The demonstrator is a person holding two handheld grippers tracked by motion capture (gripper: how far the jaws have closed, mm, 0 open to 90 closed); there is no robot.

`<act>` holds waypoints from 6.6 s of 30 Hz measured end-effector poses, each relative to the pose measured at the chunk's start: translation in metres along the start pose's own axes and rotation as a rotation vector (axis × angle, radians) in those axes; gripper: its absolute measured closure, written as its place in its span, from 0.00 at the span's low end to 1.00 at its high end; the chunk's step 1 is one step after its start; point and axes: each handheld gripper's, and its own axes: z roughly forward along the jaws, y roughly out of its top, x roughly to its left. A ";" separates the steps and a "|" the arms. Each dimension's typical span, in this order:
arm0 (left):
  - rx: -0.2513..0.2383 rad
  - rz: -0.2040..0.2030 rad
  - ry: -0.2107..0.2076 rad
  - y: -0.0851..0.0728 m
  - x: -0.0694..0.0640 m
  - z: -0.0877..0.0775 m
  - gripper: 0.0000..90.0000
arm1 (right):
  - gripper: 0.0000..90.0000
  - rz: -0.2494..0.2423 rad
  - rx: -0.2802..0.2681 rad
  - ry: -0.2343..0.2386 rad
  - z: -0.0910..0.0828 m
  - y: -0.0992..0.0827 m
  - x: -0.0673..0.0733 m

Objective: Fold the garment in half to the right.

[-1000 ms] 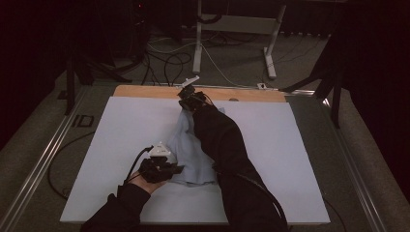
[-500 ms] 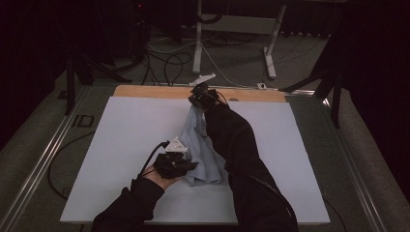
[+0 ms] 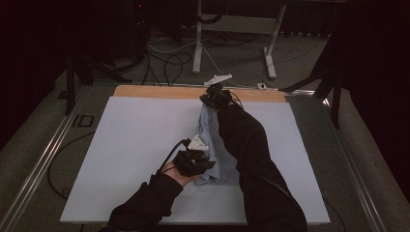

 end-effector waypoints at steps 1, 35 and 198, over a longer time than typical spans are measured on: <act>0.001 0.002 -0.003 0.002 -0.001 0.003 0.93 | 0.94 0.003 -0.002 0.001 -0.001 -0.002 -0.002; 0.064 -0.047 -0.005 0.016 -0.011 0.079 0.93 | 0.63 0.120 0.017 0.038 0.011 -0.060 -0.050; -0.413 0.040 0.108 -0.156 0.055 -0.087 0.03 | 0.16 0.198 0.111 0.114 -0.037 -0.074 -0.030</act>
